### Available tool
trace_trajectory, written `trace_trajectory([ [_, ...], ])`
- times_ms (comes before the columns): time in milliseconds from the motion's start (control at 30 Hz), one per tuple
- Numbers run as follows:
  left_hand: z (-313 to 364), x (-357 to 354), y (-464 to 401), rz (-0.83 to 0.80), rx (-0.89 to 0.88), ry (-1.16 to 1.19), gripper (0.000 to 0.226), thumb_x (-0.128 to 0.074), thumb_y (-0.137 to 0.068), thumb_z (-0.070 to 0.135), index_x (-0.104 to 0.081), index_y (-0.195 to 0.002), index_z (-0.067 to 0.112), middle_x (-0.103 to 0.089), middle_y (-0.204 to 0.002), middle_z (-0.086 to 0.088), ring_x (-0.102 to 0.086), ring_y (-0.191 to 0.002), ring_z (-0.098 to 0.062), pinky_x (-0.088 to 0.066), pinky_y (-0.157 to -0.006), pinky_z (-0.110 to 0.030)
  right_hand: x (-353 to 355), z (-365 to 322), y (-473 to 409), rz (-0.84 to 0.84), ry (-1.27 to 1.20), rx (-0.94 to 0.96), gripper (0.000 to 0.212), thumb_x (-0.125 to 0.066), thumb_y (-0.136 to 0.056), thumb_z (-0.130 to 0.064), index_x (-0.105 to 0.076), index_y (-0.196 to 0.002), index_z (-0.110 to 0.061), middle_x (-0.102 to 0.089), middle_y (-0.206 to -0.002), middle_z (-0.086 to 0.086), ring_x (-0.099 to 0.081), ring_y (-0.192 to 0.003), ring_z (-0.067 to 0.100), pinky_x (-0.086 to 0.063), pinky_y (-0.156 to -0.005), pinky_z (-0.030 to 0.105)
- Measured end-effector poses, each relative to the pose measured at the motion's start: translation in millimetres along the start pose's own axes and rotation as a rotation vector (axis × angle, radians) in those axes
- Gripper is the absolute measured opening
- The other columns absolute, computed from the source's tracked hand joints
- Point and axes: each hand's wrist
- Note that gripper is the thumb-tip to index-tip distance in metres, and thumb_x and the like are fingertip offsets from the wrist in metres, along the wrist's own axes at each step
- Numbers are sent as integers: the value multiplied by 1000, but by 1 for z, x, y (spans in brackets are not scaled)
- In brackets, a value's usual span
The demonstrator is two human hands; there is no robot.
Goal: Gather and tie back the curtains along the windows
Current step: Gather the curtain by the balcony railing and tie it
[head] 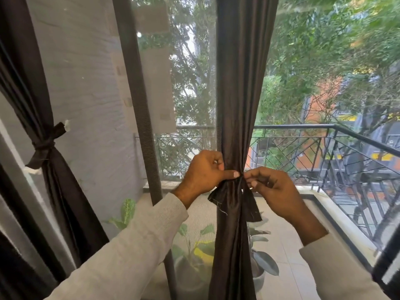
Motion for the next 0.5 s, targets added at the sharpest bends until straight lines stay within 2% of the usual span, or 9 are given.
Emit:
trace_trajectory([
  [100, -2, -2, 1, 29, 0, 57, 47, -102, -66, 29, -55, -59, 23, -73, -71, -18, -75, -68, -40, -63, -63, -59, -2, 3, 5, 33, 47, 64, 27, -71, -89, 16, -75, -100, -9, -78, -91, 0, -76, -89, 17, -60, -84, 21],
  [167, -1, -5, 3, 39, -3, 57, 47, -100, -69, 26, -54, -59, 23, -71, -67, -17, -73, -62, -36, -62, -60, -58, -9, 6, 8, 77, 101, 92, 27, -79, -85, 9, -79, -99, -14, -79, -94, -6, -75, -89, 14, -60, -85, 21],
  [267, 2, -9, 9, 15, -12, 92, 36, -93, -81, 17, -61, -67, 22, -69, -59, -12, -65, -51, -26, -58, -53, -39, -17, 8, 10, 126, 194, 185, 30, -84, -80, 7, -85, -99, -16, -81, -95, -12, -75, -88, 9, -59, -83, 20],
  [333, 6, -7, 18, -77, -13, 207, 13, -81, -94, 8, -71, -86, 9, -73, -66, -16, -70, -56, -27, -56, -55, -31, -16, 10, 11, 163, 209, 213, 30, -84, -79, 9, -86, -97, -16, -81, -94, -12, -76, -88, 7, -59, -85, 20],
  [367, 6, -4, 22, -137, -18, 263, 3, -74, -99, 3, -74, -97, 4, -75, -73, -17, -73, -62, -24, -58, -58, -30, -14, 12, 11, 187, 207, 219, 30, -84, -79, 9, -86, -96, -16, -81, -94, -11, -77, -88, 7, -59, -85, 21],
  [433, -2, -1, 29, -219, -62, 293, 21, -68, -99, -8, -77, -113, 4, -80, -89, -14, -78, -78, -20, -63, -75, -31, -11, 14, 12, 215, 184, 222, 29, -83, -80, 9, -86, -95, -16, -81, -93, -10, -77, -87, 10, -60, -84, 24],
  [500, -11, 0, 36, -215, -166, 205, 34, -75, -91, -12, -79, -118, 7, -83, -101, -6, -80, -93, -18, -63, -89, -31, -12, 15, 14, 221, 132, 194, 32, -83, -81, 10, -86, -94, -19, -81, -91, -10, -77, -85, 12, -60, -81, 24],
])
Point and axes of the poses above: each hand's wrist, its own y-axis away from the middle knuckle, its own x-axis out of the back of the hand, z = x × y
